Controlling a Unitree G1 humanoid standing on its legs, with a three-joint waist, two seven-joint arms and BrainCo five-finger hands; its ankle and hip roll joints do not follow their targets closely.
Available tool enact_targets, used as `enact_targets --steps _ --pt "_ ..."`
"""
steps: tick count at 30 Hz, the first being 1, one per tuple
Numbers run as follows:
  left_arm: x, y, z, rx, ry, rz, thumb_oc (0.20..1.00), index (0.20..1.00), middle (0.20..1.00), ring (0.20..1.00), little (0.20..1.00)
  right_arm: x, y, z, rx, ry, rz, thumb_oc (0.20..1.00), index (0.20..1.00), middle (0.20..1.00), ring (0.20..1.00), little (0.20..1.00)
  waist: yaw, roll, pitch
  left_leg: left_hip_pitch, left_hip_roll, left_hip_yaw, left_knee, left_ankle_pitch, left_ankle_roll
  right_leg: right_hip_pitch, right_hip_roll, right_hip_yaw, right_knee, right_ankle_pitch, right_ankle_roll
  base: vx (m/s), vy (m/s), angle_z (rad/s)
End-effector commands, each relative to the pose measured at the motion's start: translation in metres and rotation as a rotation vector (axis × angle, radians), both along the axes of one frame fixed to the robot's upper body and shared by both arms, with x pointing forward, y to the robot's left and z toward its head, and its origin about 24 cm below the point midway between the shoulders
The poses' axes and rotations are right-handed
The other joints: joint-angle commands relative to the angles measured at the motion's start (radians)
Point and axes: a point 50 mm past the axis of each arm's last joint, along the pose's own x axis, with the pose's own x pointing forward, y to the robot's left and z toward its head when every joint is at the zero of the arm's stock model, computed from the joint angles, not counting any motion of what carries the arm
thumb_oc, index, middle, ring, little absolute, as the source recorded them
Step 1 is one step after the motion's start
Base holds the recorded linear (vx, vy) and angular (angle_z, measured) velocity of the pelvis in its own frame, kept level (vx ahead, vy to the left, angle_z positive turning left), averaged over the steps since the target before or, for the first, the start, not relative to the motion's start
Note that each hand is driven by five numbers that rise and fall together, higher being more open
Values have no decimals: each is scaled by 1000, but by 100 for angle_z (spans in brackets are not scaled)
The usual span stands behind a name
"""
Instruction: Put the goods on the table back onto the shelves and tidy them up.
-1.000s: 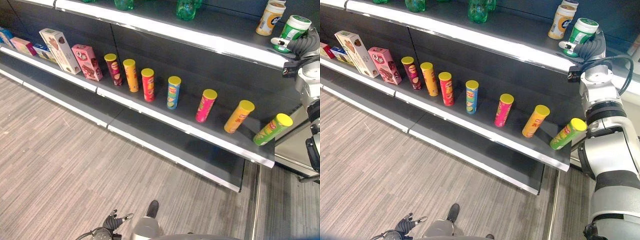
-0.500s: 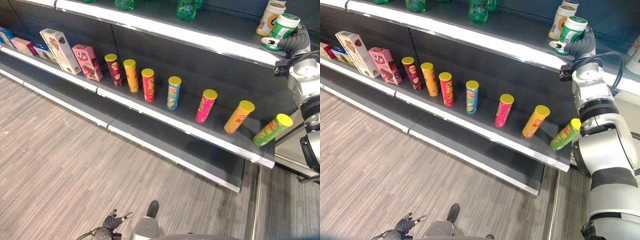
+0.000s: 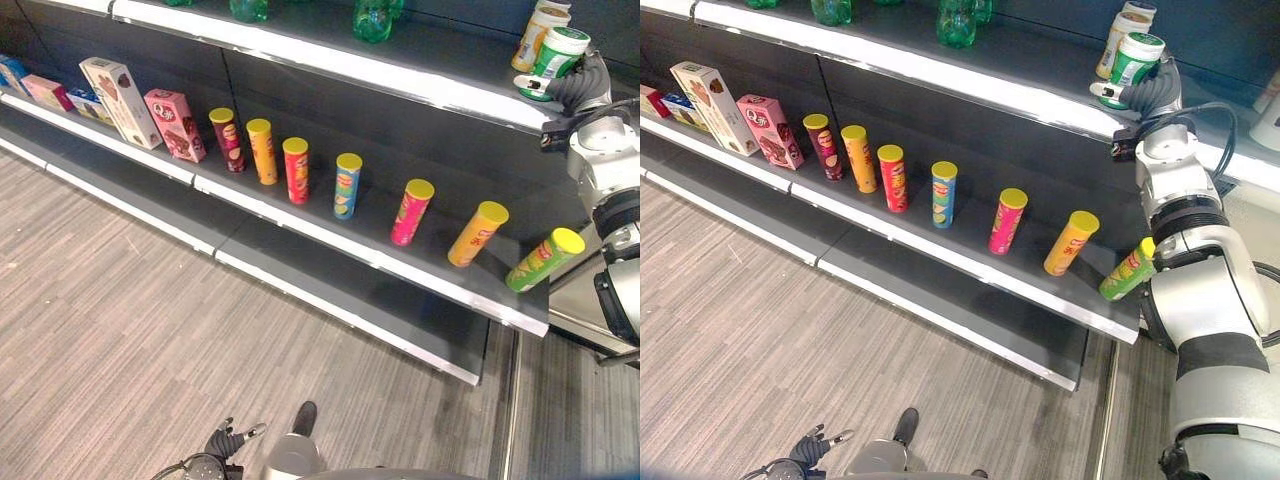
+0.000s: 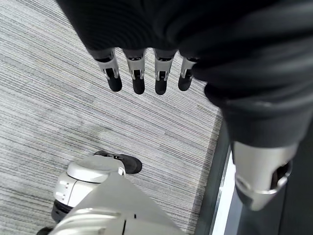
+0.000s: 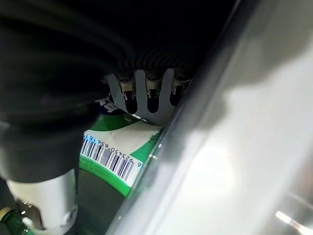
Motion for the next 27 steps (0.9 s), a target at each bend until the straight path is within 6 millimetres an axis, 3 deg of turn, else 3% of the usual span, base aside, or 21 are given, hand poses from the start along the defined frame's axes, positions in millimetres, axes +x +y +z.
enact_targets --steps 1,6,15,21,27 --pt "25 6 7 35 -50 -15 1000 1000 1000 1000 1000 5 15 12 -53 -13 21 1000 1000 1000 1000 1000 50 -31 18 110 12 139 6 -157 -42 -88 -79 20 44 1 139 0 0 0" --pt "25 6 7 35 -50 -19 1000 1000 1000 1000 1000 6 19 12 -63 -13 29 1000 1000 1000 1000 1000 50 -31 19 111 14 140 6 -157 -43 -85 -78 19 43 -1 138 0 0 0" --pt "23 7 7 39 -45 -15 1000 1000 1000 1000 1000 2 6 15 -84 -6 -20 1000 1000 1000 1000 1000 46 -30 20 111 12 142 6 -158 -43 -88 -78 17 46 0 140 0 0 0" --pt "23 8 7 44 -43 -16 1000 1000 1000 1000 1000 -4 -5 30 -114 -54 -76 1000 1000 1000 1000 1000 38 -30 16 113 14 146 6 -160 -42 -86 -77 22 46 0 140 0 0 0" --pt "23 10 7 54 -37 -21 1000 1000 1000 1000 1000 -18 1 67 -109 -254 -57 1000 1000 1000 1000 1000 17 -32 8 125 19 161 7 -169 -41 -83 -75 35 46 -4 142 -2 -8 -3"
